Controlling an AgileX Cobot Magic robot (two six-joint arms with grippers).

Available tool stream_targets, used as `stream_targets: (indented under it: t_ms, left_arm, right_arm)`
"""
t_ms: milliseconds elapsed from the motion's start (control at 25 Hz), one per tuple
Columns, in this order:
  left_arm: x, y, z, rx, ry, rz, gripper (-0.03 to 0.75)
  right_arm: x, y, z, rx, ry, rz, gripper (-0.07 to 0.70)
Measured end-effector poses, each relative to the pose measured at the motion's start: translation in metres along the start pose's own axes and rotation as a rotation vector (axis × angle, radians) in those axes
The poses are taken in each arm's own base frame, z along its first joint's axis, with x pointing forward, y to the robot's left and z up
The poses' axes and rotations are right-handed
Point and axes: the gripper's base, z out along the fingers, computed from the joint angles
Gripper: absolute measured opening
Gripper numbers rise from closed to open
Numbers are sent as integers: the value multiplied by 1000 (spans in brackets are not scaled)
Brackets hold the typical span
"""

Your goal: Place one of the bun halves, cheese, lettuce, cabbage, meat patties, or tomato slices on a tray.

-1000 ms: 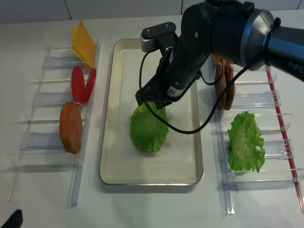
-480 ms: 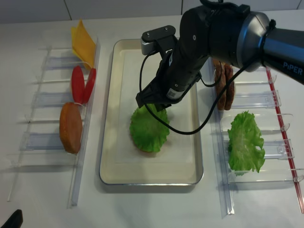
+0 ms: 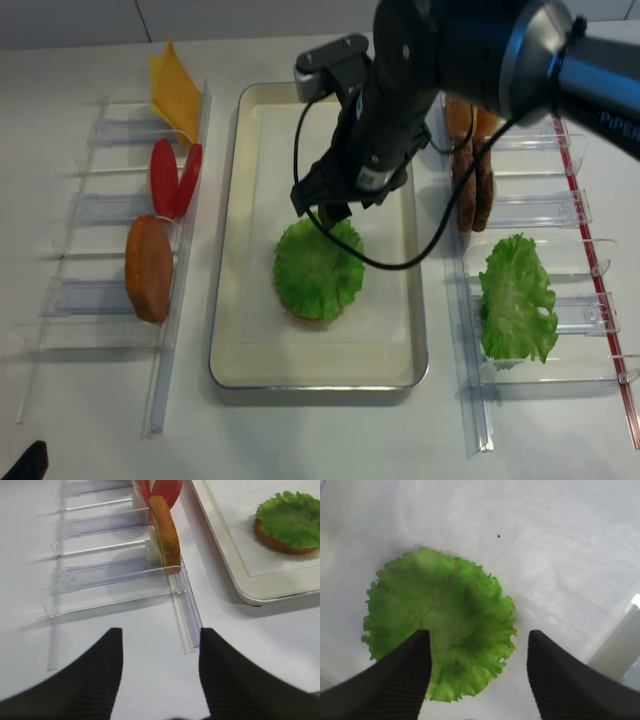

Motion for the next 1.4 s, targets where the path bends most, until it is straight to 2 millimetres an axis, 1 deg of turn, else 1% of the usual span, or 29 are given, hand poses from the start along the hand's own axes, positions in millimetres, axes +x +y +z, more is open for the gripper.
stream_targets:
  t_ms: [120,240,440,560,640,720,800,840,960,1080,1200,1400]
  left_arm:
    - [0,0,0,0,0,0,326]
    - [0,0,0,0,0,0,326]
    - [0,0,0,0,0,0,326]
    - [0,0,0,0,0,0,326]
    - [0,0,0,0,0,0,326]
    - [0,0,0,0,0,0,326]
    - [0,0,0,0,0,0,326]
    - [0,0,0,0,0,0,326]
    - [0,0,0,0,0,0,326]
    - [0,0,0,0,0,0,326]
    - [0,0,0,0,0,0,326]
    - [0,0,0,0,0,0,326]
  right_arm:
    - [-4,3,-14,7,32,-10,442]
    - [-5,2,-24,33,71,-28,442]
    - [-7,0,-35,79,95,-18,442]
    - [-4,5,-46,55,74,1,442]
    - [-1,7,-60,43,46,-1,442]
    - [8,9,-73,39,25,-2,442]
    - [20,9,-87,37,9,-1,442]
    - [29,10,-96,35,-5,-2,442]
    - [57,9,-116,32,-25,9,442]
    - [90,9,-140,25,-72,8,442]
    - [125,6,-156,31,-108,2,442]
    - [190,-3,-177,65,-198,-21,442]
